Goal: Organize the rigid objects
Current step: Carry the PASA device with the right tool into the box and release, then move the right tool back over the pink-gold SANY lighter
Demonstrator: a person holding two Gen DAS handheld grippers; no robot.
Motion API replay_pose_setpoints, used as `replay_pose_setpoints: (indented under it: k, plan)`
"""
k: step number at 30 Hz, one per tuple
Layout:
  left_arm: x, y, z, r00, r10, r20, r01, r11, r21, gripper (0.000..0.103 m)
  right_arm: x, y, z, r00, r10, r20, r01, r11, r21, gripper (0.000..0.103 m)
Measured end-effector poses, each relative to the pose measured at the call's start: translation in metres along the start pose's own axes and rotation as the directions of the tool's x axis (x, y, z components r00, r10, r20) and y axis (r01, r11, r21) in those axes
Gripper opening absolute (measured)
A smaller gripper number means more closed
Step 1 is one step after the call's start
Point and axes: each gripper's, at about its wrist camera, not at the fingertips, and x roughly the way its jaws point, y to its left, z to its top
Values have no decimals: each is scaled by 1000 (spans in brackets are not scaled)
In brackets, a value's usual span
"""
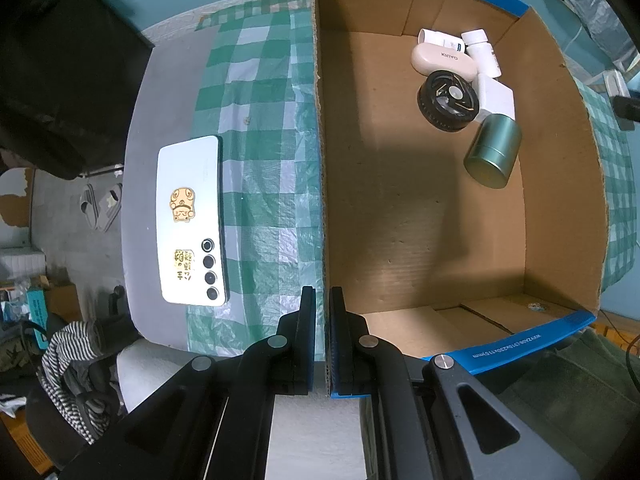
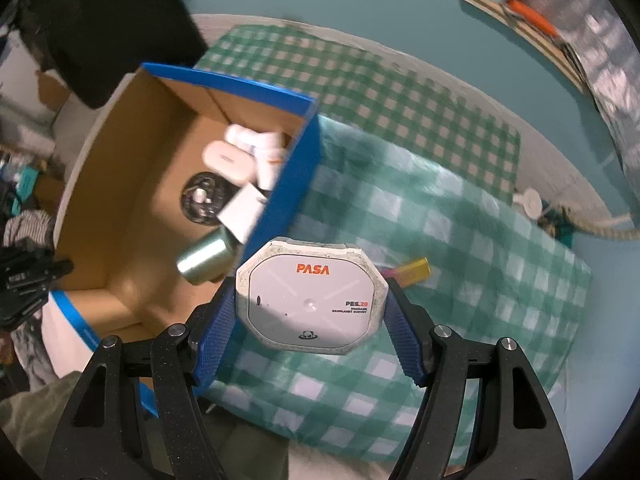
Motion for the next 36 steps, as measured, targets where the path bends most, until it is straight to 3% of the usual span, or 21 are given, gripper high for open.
replay_pose_setpoints:
  k: [18, 36]
  plan:
    - [-1, 2, -2, 1000, -4, 2, 4, 1000, -15, 7, 10, 67, 33, 1000, 20, 2, -19, 973, -228, 71]
    - [0, 0, -4, 1000, -2, 3, 2, 1000, -14, 7, 32, 86, 30, 999, -12, -41, -1, 953, -304, 71]
